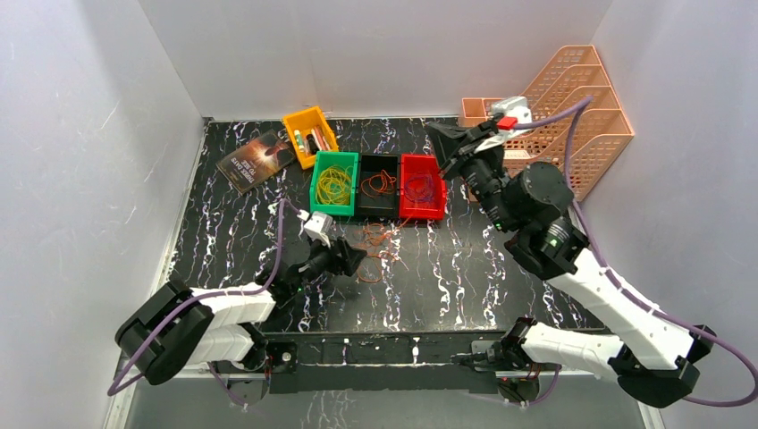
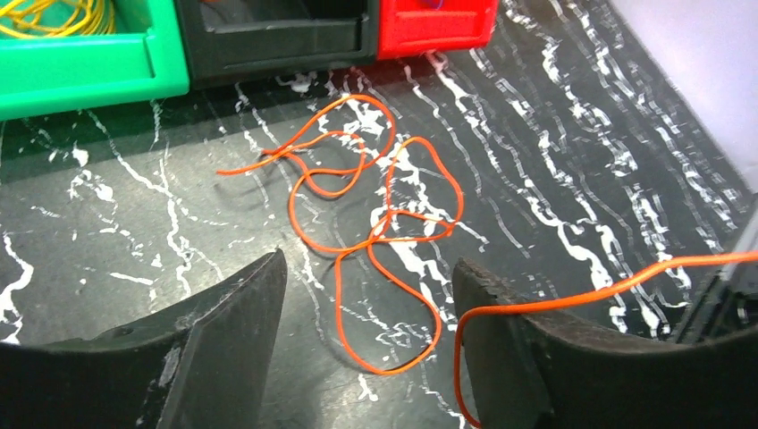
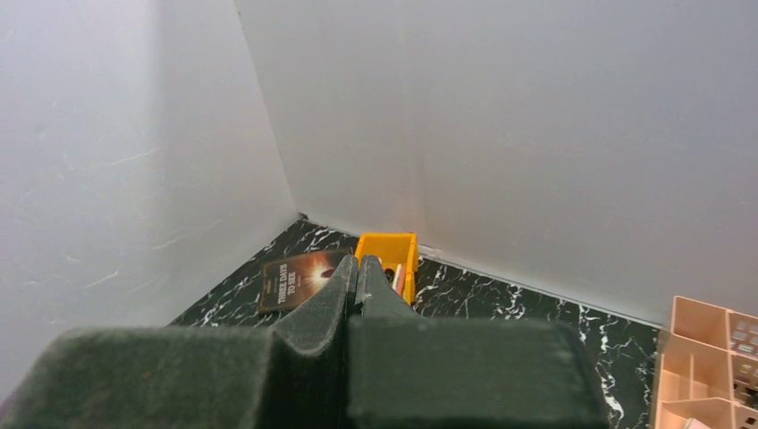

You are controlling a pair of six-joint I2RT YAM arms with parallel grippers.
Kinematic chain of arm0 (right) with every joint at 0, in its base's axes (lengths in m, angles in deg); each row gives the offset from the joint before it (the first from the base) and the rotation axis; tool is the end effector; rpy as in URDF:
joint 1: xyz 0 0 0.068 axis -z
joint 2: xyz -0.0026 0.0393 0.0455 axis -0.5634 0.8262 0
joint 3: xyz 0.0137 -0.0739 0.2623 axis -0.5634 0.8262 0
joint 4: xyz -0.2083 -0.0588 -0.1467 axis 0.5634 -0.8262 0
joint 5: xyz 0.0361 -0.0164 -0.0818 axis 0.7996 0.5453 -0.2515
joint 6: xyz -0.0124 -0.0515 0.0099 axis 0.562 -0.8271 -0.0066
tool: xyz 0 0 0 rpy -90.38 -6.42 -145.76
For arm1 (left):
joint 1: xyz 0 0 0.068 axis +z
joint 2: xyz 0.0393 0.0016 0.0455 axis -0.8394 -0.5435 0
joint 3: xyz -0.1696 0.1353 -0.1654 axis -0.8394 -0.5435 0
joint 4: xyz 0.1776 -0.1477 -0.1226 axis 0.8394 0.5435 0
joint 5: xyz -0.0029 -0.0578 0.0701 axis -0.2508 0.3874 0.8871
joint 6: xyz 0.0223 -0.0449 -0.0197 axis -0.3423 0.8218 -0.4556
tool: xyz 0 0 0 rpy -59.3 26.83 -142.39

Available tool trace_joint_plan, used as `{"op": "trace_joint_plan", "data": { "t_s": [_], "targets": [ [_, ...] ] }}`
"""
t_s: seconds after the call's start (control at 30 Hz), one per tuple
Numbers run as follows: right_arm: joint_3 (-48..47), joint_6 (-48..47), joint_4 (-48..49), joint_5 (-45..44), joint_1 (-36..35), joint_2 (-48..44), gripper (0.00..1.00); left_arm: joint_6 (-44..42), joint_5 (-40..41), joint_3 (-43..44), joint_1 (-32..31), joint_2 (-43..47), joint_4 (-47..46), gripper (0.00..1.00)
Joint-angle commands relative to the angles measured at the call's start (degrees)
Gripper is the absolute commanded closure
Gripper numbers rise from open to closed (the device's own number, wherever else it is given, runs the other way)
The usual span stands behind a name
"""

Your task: Untangle the cables

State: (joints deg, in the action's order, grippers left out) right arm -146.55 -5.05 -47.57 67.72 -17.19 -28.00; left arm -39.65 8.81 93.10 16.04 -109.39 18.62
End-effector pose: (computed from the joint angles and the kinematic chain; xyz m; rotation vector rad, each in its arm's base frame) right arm 0.1269 0.1383 0.4982 -0.1730 1.2190 0.6070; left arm 0.1644 -0.1435 0.1689 0.2584 1.7574 -0.8503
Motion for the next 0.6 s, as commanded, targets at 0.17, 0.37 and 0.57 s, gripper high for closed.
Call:
{"op": "trace_joint_plan", "data": {
  "t_s": [0.17,0.37,0.57],
  "targets": [
    [-5.59,-0.14,0.26,1.56,0.07,5.55,1.0,-1.51,2.76,-0.68,-0.1,9.72,0.26,0.18],
    [-8.48,-9.39,2.33,-7.63,0.11,5.44,1.0,1.17,9.88,-4.1,-0.1,11.59,1.35,0.12],
    [-12.5,-15.91,4.92,-9.51,0.11,3.65,1.0,3.18,13.31,-3.83,-0.1,9.04,4.04,0.11]
  ]
}}
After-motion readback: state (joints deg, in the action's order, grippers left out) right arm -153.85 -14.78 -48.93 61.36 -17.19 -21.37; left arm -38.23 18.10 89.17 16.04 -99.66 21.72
